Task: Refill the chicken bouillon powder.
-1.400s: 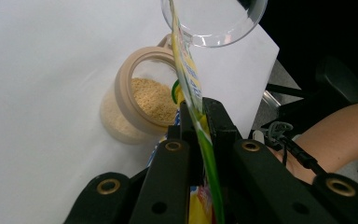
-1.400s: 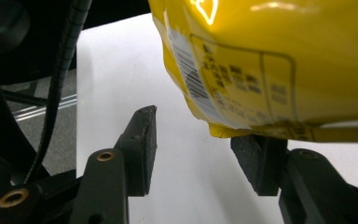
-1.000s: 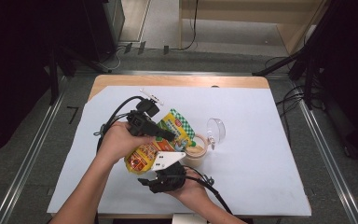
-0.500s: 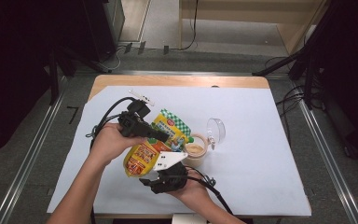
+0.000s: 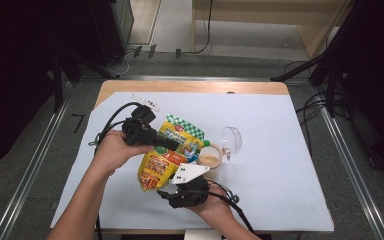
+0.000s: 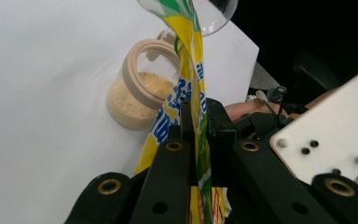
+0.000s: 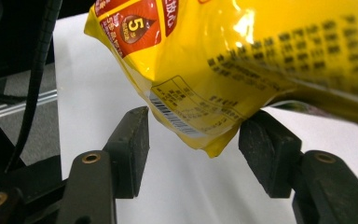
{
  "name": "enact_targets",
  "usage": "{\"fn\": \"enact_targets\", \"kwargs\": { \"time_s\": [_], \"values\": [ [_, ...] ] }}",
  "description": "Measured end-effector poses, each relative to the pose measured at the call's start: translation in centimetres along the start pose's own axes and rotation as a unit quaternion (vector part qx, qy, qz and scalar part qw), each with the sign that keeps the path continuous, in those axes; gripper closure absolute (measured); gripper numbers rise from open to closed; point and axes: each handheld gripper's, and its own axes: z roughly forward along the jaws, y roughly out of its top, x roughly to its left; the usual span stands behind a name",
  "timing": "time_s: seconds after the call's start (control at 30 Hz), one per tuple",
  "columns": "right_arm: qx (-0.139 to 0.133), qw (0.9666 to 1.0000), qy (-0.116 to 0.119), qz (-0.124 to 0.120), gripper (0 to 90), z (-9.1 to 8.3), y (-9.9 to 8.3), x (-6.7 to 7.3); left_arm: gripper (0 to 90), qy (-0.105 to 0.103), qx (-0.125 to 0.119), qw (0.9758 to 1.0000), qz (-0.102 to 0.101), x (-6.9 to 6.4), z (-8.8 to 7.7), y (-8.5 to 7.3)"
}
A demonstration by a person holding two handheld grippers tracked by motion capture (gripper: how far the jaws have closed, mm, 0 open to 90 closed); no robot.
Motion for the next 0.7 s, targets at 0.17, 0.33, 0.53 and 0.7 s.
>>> {"fn": "enact_targets", "kwargs": {
  "time_s": [0.17,0.33,0.53,0.7],
  "values": [
    [-0.008,0.9999,-0.002,0.006,42.7,-0.4,-0.3,-0.3,88.7,0.000,-0.009,0.9999,0.006,-0.2,-0.5,0.0],
    [-0.015,0.9998,0.000,0.014,42.8,-0.7,-0.4,-0.5,88.4,0.009,-0.029,0.9994,0.016,-0.3,-1.3,0.0],
    [-0.023,0.9996,0.002,0.014,42.9,-1.8,-0.1,-0.2,88.5,0.019,-0.047,0.9985,0.019,-0.1,-2.2,-0.2],
    [-0.019,0.9995,0.008,0.022,42.9,-2.6,-0.2,-0.2,88.5,0.029,-0.066,0.9973,0.013,0.6,-2.9,-0.5]
  ]
}}
